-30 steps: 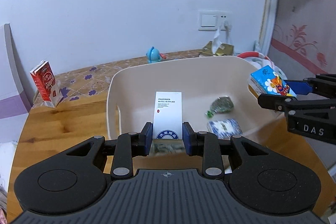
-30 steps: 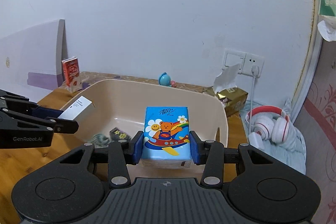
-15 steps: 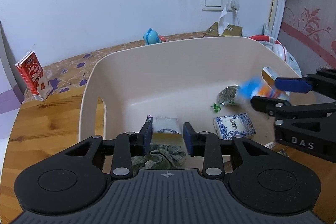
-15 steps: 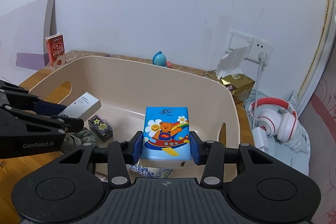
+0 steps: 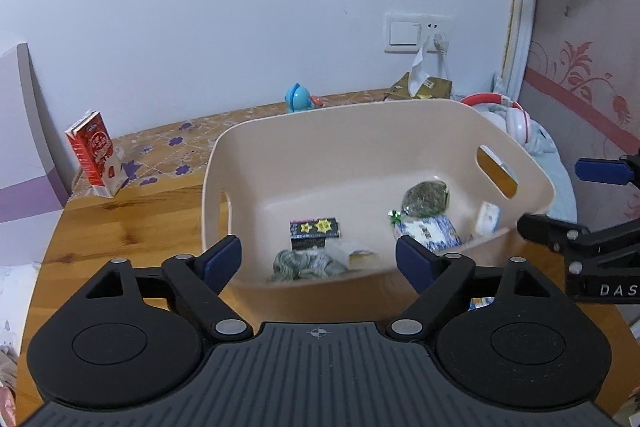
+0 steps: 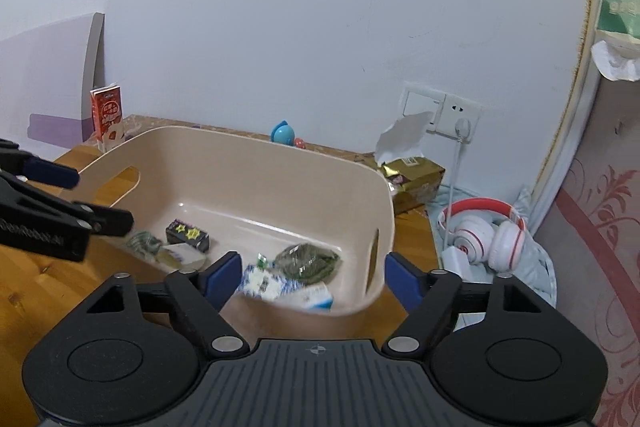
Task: Organize objects
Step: 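Carry both packs over the beige bin and open both grippers, then move both grippers to the black cube and long blue snack box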
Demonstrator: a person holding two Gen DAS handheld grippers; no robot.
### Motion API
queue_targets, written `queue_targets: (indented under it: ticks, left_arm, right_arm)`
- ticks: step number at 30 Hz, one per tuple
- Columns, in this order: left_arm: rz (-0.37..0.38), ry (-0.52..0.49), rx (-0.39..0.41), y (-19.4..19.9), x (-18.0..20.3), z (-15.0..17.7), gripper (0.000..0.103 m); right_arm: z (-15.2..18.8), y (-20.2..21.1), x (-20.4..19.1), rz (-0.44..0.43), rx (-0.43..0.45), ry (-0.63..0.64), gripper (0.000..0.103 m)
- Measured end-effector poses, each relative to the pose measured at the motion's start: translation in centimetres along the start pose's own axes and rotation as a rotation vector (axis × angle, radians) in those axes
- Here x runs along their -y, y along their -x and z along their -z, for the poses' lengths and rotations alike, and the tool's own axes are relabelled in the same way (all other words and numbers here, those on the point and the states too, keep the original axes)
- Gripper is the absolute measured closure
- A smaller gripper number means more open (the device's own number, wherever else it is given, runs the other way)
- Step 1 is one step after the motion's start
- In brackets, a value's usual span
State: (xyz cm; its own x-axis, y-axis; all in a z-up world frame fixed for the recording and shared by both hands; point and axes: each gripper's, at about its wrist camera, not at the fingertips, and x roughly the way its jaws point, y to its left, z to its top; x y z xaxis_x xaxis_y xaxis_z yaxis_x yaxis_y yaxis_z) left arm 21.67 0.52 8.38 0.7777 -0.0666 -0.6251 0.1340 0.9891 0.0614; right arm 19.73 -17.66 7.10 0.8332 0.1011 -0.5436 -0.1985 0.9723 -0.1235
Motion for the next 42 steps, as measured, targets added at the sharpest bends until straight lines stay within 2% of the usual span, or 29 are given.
queue_targets:
  ticks: [2, 4, 12, 17, 24, 31, 35, 37, 42]
  left_arm:
    - [0.005, -0.01, -0.011, 0.5, 0.0, 0.7, 0.015]
    - [0.011, -0.014, -0.032, 0.6, -0.1, 1.5, 0.015]
    - [-0.007, 0.006, -0.112, -0.4, -0.9, 4.9, 0.015]
    - [-0.015, 0.004, -0.149, -1.3, -1.4, 6.4, 0.015]
    - [-0.001, 0.003, -0.176, -2.4, -1.4, 7.5, 0.015]
    - [0.032, -0.01, -0.179, -2.8, -0.1, 7.5, 0.015]
    - [0.048, -0.015, -0.176, -3.1, 0.6, 7.4, 0.015]
    - [0.05, -0.01, -0.174, -3.4, 0.8, 7.2, 0.015]
    - [0.033, 0.0, -0.172, -3.9, 1.1, 7.0, 0.015]
  right_arm:
    - [0.6, 0.3, -0.2, -0.009, -0.012, 0.0, 0.007]
    - [1.3, 0.2, -0.6, -0.019, -0.032, -0.008, 0.005]
    - [3.5, -3.5, -2.8, -0.028, -0.169, -0.065, 0.005]
    - [3.9, -4.7, -3.9, -0.055, -0.198, -0.098, 0.004]
    - [5.4, -4.6, -4.3, -0.016, -0.254, -0.05, 0.004]
    - [7.7, -2.7, -1.5, 0.062, -0.295, -0.052, 0.005]
    - [8.4, -2.0, 0.1, 0.061, -0.301, -0.096, 0.005]
    - [8.1, -1.7, 0.4, 0.044, -0.281, -0.123, 0.005]
    - [6.8, -2.9, -0.2, 0.062, -0.225, -0.155, 0.0]
